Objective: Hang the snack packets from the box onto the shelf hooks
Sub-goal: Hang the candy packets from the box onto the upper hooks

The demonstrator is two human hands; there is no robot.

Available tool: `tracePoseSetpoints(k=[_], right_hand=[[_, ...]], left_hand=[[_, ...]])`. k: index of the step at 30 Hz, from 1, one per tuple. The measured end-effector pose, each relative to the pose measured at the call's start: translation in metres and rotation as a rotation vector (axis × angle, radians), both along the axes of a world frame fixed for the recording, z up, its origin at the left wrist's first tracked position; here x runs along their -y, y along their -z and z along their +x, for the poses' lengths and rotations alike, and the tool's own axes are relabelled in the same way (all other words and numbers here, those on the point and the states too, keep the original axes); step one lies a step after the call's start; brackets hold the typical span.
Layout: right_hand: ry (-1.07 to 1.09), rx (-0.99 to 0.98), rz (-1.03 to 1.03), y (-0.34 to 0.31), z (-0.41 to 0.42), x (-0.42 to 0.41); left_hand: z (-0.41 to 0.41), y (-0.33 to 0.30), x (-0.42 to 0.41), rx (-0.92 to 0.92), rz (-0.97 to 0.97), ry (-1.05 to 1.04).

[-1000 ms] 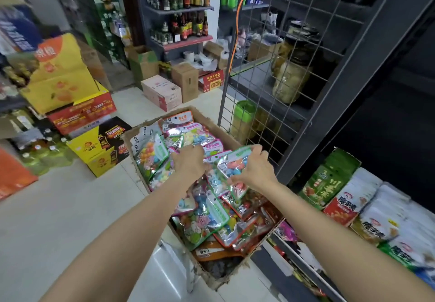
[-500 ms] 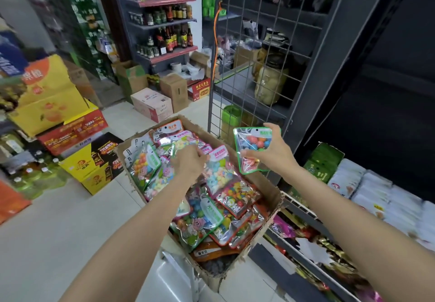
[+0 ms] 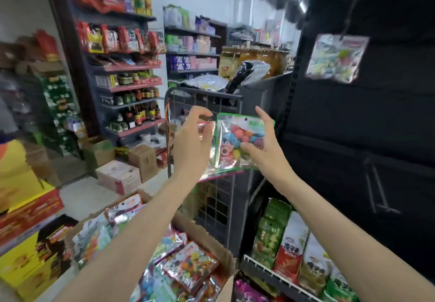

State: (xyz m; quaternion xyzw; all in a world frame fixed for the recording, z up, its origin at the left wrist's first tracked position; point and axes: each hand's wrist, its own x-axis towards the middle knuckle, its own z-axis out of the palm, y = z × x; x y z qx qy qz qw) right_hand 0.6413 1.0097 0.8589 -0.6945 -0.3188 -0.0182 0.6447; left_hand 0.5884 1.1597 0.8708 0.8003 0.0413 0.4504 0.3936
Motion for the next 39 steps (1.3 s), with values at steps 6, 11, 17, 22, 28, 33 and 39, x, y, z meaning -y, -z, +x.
tracePoseSetpoints(k=[6,11,17,22,28,33,39], right_hand=[[0.282,0.218,0.047,-0.053,0.013,0.062],[0.524,0.341,0.023,-0.097,0.028,0.097],[0.634,0.432,-0.032,-0.146,0.054,0.108],[0.667,0.441,-0.057,-0.165,0.069,0.114],[0.672,0.455,-0.044,-0.161,0.075,0.115],[0.718,0.495,-0.078,-0.156,0.078,0.121],[0.718,0.517,-0.125,-0.151,0.081,0.124]], left_hand=[[0.032,-0.067,0.049,0.069,0.131,0.056],[0.049,-0.106,0.074,0.139,0.272,0.062],[0.055,-0.137,0.087,0.19,0.35,-0.007],[0.055,-0.148,0.093,0.215,0.361,-0.004],[0.061,-0.155,0.104,0.236,0.338,0.017],[0.068,-0.155,0.109,0.232,0.309,0.038],[0.074,-0.153,0.106,0.298,0.296,0.033]])
